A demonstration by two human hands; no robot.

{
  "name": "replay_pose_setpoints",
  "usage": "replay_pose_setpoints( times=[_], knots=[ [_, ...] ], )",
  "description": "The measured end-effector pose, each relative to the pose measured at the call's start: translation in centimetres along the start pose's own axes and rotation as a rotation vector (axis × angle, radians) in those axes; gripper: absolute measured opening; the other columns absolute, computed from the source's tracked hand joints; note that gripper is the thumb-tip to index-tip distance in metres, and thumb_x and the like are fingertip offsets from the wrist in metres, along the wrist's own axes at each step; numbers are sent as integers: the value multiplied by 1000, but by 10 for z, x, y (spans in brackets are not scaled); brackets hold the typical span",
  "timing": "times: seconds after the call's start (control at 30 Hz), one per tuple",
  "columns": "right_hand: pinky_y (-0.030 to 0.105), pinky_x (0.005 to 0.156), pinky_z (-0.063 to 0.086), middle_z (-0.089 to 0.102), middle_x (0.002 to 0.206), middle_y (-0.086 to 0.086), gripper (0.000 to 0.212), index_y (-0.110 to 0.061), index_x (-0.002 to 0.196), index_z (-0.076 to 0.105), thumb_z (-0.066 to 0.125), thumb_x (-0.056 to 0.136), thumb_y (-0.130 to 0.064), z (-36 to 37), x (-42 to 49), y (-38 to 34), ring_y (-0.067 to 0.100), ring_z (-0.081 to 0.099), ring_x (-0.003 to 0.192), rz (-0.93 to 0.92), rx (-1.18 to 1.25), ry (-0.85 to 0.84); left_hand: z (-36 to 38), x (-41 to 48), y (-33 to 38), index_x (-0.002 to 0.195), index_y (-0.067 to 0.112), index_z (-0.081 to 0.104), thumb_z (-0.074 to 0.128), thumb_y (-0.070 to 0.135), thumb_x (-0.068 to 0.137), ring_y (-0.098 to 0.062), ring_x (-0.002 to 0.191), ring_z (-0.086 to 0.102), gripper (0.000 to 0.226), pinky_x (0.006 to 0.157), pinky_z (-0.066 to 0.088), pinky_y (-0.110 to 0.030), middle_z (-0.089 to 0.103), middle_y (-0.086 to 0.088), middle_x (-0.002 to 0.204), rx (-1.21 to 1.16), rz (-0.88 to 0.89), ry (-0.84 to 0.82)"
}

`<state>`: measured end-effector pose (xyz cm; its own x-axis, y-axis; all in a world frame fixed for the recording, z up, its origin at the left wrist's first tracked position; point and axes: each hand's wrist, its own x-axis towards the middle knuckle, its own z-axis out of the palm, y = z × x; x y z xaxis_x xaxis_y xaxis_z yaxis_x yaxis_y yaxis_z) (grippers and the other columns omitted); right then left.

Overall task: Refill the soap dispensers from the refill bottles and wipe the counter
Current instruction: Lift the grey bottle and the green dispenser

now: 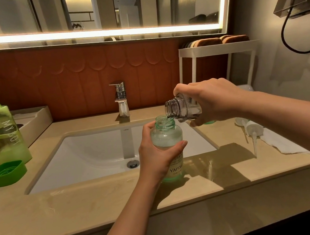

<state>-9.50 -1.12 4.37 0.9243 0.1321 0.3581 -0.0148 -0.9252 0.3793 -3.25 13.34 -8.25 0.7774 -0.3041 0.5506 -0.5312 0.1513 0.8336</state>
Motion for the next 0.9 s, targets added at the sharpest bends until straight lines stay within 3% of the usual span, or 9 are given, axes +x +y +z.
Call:
replay_pose_setpoints(
  times=[0.27,0.33,0.43,0.47,0.6,0.73,0.83,0.9],
  knots=[
    [43,84,52,58,119,1,78,-33,126,34,81,63,-42,16,-9,9,20,56,100,137,509,-18,1,0,-1,109,30,45,86,18,59,-6,97,56,65,77,50,-19,54,18,103,12,-3,15],
    [39,86,51,58,118,-1,77,-30,125,37,82,63,-37,20,-11,15,19,56,102,160,651,4,1,0,-1,109,27,46,86,19,59,-6,96,57,65,76,51,-18,55,17,103,22,-1,19],
    [16,77,44,54,108,-9,72,-26,122,41,82,63,-29,21,-16,24,11,54,99,228,842,90,3,2,-1,106,27,46,86,17,59,-2,91,58,63,72,49,-12,56,16,100,30,0,16],
    [14,77,43,54,106,-10,70,-27,119,42,82,62,-29,22,-18,28,11,54,100,256,889,124,4,2,-1,106,27,46,86,16,59,2,89,57,62,71,48,-9,56,17,99,30,-1,11],
    [31,85,45,53,107,-11,68,-30,116,41,78,59,-38,26,-27,47,11,53,100,416,1049,236,16,8,-1,101,31,47,85,16,60,-1,88,59,58,70,49,-11,59,15,98,21,-11,-13],
    [31,85,44,54,110,-8,75,-24,124,41,74,59,-43,28,-39,67,12,51,103,542,1189,340,37,23,0,106,23,48,84,17,62,-4,90,58,57,71,51,-15,58,14,98,0,-28,-37],
    [19,73,41,51,109,-10,59,-26,120,40,74,73,-30,35,-47,84,11,48,103,635,1240,419,57,36,1,108,22,48,84,20,63,-8,93,57,58,73,50,-21,59,9,100,-7,-31,-78],
    [18,71,40,51,109,-10,60,-25,125,40,73,75,-29,40,-52,97,10,48,102,701,1252,458,74,45,1,109,22,48,83,19,63,-10,94,58,58,73,49,-21,60,5,103,-18,-32,-105]
  ],
)
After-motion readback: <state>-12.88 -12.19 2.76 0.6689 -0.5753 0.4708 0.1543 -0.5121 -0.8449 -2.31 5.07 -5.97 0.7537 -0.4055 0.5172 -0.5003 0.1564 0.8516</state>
